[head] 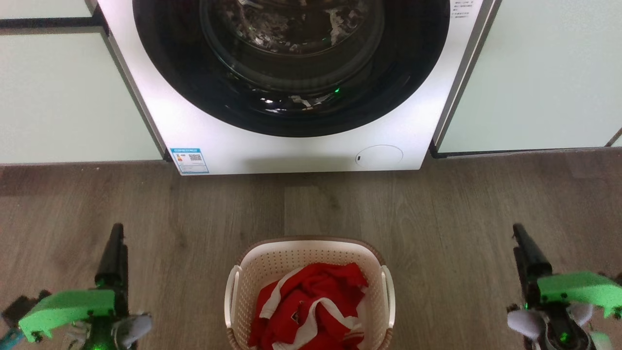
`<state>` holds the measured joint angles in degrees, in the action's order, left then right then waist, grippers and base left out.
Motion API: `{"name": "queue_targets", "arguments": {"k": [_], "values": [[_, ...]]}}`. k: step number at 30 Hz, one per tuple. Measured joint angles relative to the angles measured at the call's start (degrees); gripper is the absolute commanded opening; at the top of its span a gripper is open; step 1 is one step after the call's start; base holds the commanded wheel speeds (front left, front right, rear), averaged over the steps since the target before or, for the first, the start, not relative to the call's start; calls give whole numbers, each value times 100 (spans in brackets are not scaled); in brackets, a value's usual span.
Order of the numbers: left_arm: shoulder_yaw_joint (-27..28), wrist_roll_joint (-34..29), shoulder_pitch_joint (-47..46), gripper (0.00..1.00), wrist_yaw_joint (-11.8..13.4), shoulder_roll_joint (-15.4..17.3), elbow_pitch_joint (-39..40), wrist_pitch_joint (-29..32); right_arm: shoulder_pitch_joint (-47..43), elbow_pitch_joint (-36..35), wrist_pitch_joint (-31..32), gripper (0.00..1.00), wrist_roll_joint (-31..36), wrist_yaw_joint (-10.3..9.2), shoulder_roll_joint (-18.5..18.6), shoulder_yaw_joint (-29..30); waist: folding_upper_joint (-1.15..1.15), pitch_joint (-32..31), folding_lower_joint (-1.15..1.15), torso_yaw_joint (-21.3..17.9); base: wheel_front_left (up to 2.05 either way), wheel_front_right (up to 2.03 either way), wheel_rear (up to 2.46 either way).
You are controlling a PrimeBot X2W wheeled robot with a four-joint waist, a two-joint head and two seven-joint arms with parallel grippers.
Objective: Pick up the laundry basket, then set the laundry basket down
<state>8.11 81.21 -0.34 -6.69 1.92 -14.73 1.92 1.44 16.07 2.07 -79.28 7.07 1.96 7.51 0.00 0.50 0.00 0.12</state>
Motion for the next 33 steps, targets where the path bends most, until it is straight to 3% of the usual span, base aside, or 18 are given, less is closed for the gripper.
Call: {"name": "queue_targets", "arguments": {"k": [6, 19, 33], "values": [[-3, -516, -9, 100, 137, -1, 280, -57, 112, -174, -100, 100, 521, 0, 0, -41, 0, 21, 0, 8, 0, 0, 0], [-486, -2275, -9, 100, 626, 4, 756, -301, 192, -497, -313, 100, 2135, 0, 1, -393, 0, 68, 0, 36, 0, 0, 0], [-1465, -3438, -6, 100, 1189, 474, 624, -508, 331, -605, -525, 100, 3440, 0, 5, -753, 0, 80, 1, 45, 0, 0, 0]]}}
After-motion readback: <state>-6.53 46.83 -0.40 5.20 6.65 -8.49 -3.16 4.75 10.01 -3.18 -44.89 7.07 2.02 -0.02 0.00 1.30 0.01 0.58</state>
